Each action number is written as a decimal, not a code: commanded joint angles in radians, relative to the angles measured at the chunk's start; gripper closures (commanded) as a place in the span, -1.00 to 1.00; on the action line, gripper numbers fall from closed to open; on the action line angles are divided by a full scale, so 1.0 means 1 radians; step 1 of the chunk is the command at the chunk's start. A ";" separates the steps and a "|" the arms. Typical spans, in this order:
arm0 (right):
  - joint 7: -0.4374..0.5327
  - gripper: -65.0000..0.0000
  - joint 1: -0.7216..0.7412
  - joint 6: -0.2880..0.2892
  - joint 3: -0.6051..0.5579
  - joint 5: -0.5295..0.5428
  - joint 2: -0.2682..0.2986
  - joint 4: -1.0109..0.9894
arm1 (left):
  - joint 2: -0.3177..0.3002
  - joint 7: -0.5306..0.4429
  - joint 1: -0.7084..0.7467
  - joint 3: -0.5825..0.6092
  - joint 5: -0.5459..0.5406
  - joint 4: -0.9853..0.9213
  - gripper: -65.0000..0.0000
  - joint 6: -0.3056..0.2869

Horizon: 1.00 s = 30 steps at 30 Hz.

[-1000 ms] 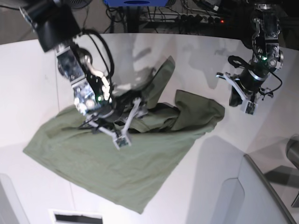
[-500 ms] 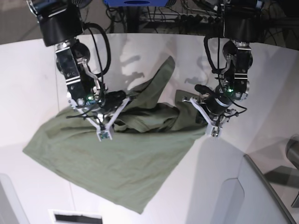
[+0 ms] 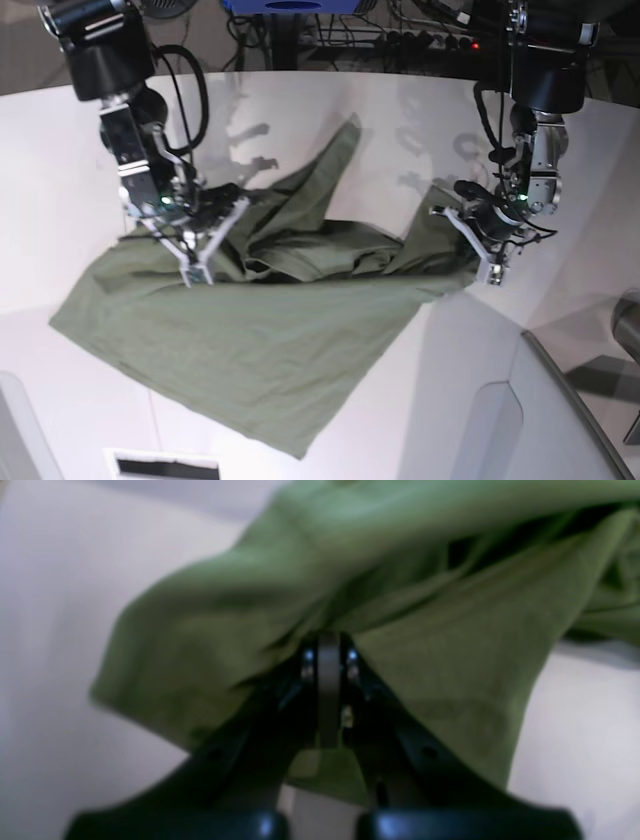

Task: Layout the t-shirt on the table in an organized manner, then fold the t-shirt properly
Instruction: 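Grasp the t-shirt edges with both grippers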

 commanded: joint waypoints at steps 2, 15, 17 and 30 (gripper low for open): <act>-0.124 1.00 -0.038 -0.027 0.079 -0.037 0.026 0.047 | -0.036 0.002 -0.008 -0.004 0.005 0.008 1.00 0.010; -0.241 1.00 -0.044 -0.028 0.169 -0.037 0.158 0.136 | -0.078 0.003 0.050 -0.005 0.003 0.045 1.00 0.010; -0.250 1.00 -0.024 -0.028 0.200 -0.039 0.175 0.136 | -0.099 0.003 0.055 -0.007 0.003 0.048 1.00 0.010; -0.451 1.00 -0.032 -0.027 0.228 -0.037 0.143 0.513 | -0.135 0.071 0.186 -0.017 -0.007 0.407 1.00 0.009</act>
